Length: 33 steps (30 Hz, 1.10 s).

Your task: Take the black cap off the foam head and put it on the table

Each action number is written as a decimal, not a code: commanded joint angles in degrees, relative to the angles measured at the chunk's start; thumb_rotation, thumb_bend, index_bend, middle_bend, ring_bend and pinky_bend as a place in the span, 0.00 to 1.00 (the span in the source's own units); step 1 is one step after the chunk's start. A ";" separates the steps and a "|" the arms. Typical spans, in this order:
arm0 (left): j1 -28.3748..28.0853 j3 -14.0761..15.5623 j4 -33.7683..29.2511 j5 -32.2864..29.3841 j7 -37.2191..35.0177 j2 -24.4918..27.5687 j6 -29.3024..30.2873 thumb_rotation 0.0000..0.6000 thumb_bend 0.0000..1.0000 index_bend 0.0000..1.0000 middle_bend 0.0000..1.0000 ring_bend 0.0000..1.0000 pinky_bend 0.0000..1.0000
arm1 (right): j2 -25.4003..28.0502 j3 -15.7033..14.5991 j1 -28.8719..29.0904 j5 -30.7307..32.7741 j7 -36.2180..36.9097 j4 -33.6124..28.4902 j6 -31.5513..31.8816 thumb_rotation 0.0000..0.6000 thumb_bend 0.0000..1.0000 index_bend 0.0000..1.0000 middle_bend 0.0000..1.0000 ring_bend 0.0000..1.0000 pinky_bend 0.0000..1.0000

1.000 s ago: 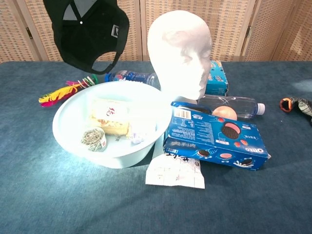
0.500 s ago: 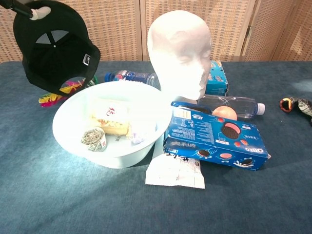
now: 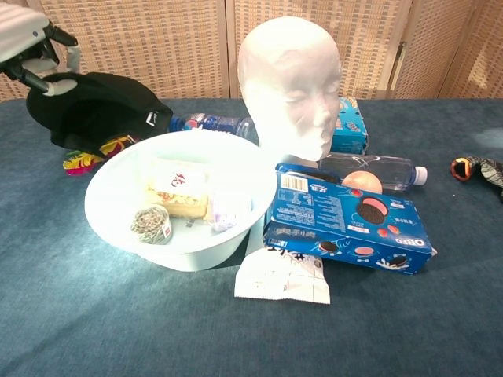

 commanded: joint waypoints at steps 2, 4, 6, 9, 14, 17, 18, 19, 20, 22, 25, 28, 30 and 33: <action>1.10 2.31 2.24 0.78 -2.06 -0.40 -3.05 1.00 0.36 0.59 1.00 1.00 1.00 | -0.05 -0.02 0.03 0.06 -0.06 -0.03 -0.10 1.00 0.24 0.35 0.31 0.22 0.30; 1.65 3.11 2.51 0.81 -1.36 0.02 -4.33 1.00 0.36 0.59 1.00 1.00 1.00 | -0.05 -0.03 0.11 0.11 -0.13 -0.04 -0.27 1.00 0.24 0.35 0.31 0.22 0.30; 2.14 3.54 2.41 0.55 -0.57 0.44 -5.51 1.00 0.36 0.59 1.00 1.00 1.00 | -0.07 -0.02 0.19 0.07 -0.17 -0.05 -0.33 1.00 0.24 0.35 0.31 0.22 0.30; 2.90 4.05 0.76 -0.16 0.36 1.72 -7.79 1.00 0.36 0.59 0.99 1.00 1.00 | -0.08 0.02 0.31 0.04 -0.25 -0.11 -0.42 1.00 0.24 0.35 0.31 0.22 0.30; 3.81 4.11 -7.10 -4.20 8.83 5.91 -15.93 1.00 0.35 0.43 0.90 0.98 1.00 | -0.14 0.08 0.63 0.08 -0.52 -0.25 -0.86 1.00 0.24 0.35 0.31 0.22 0.30; 4.50 2.28 -15.29 -10.00 18.68 9.39 -19.93 1.00 0.34 0.13 0.74 0.87 1.00 | -0.23 0.12 0.81 0.16 -0.63 -0.30 -1.11 1.00 0.24 0.35 0.31 0.22 0.30; 4.75 1.61 -17.90 -12.17 21.85 10.35 -20.74 1.00 0.32 0.04 0.67 0.80 1.00 | -0.25 0.12 0.87 0.20 -0.70 -0.33 -1.24 1.00 0.24 0.35 0.32 0.22 0.30; 5.09 0.79 -21.24 -14.98 25.67 11.51 -21.33 1.00 0.31 0.01 0.61 0.73 1.00 | -0.27 0.11 0.95 0.19 -0.75 -0.36 -1.36 1.00 0.24 0.35 0.31 0.22 0.30; 5.33 0.25 -23.49 -17.02 28.34 12.28 -21.50 1.00 0.30 0.00 0.56 0.69 1.00 | -0.27 0.11 1.00 0.17 -0.78 -0.39 -1.42 1.00 0.24 0.35 0.31 0.22 0.30; 5.76 -0.61 -28.18 -21.76 34.28 13.98 -21.73 1.00 0.28 0.00 0.46 0.61 1.00 | -0.25 0.14 1.02 0.17 -0.88 -0.48 -1.36 1.00 0.24 0.35 0.31 0.22 0.30; 6.22 -1.58 -34.61 -28.44 40.68 16.18 -21.09 1.00 0.23 0.00 0.29 0.48 0.90 | -0.17 0.16 1.00 0.23 -0.98 -0.59 -1.27 1.00 0.24 0.34 0.31 0.22 0.30; 6.42 -1.97 -40.31 -34.13 45.16 18.11 -19.96 1.00 0.19 0.00 0.17 0.35 0.73 | -0.12 0.15 1.06 0.27 -1.01 -0.67 -1.37 1.00 0.24 0.34 0.31 0.22 0.30; 6.31 -1.89 -42.79 -36.97 47.31 18.92 -19.44 1.00 0.16 0.00 0.09 0.26 0.57 | -0.16 0.16 1.14 0.24 -0.96 -0.63 -1.43 1.00 0.24 0.34 0.31 0.22 0.30; 5.72 -1.48 -46.01 -41.33 50.72 20.18 -18.85 1.00 0.15 0.00 0.01 0.14 0.39 | -0.21 0.16 1.26 0.08 -0.88 -0.55 -1.46 1.00 0.24 0.35 0.31 0.22 0.30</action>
